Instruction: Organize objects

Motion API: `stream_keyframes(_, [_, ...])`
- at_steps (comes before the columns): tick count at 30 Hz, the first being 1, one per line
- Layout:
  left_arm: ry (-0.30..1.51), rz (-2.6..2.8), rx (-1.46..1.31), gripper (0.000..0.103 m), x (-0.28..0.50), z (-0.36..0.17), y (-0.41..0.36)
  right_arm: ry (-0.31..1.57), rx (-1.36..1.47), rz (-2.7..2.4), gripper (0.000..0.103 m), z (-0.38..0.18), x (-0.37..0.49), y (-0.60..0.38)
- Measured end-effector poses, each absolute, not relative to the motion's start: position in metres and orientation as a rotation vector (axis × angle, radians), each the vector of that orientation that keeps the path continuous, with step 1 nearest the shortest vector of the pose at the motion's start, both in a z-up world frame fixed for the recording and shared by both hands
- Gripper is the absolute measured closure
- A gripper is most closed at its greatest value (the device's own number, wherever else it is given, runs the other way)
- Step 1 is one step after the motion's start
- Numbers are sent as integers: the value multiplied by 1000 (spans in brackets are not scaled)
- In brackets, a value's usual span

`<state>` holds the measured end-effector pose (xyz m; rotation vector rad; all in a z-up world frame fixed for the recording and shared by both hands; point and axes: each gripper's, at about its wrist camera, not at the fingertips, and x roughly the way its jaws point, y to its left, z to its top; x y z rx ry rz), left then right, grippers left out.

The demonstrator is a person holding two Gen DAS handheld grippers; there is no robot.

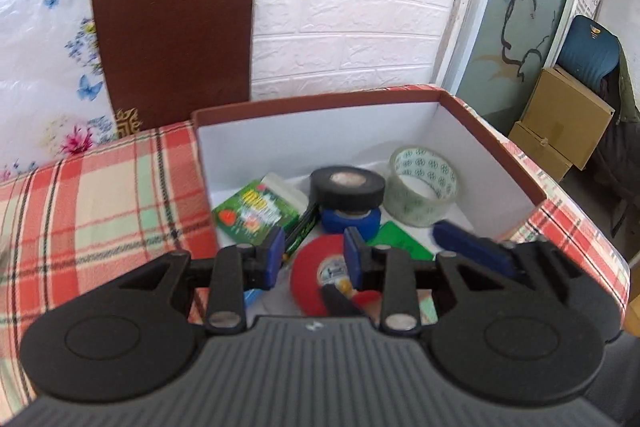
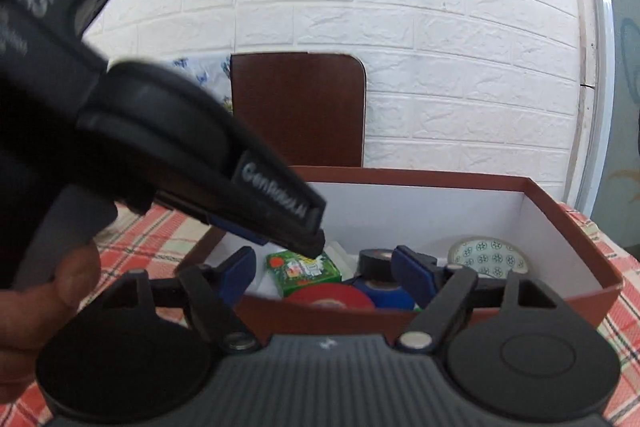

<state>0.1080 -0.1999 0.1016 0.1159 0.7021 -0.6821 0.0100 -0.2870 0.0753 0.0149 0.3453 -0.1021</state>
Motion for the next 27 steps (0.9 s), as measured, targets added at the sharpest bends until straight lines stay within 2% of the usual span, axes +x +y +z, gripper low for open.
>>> stream_keyframes(4, [717,-669,101,67,98,102,-188,318,53,-116,24,76,-24,-292])
stream_keyframes(9, [692,-640,135,60,72,105,-177,349,106,-127,23,80,-52,-294])
stream_keyframes(27, [695,-458,184,51,26,88,-114,388,302,-146,20,93,-90,-293])
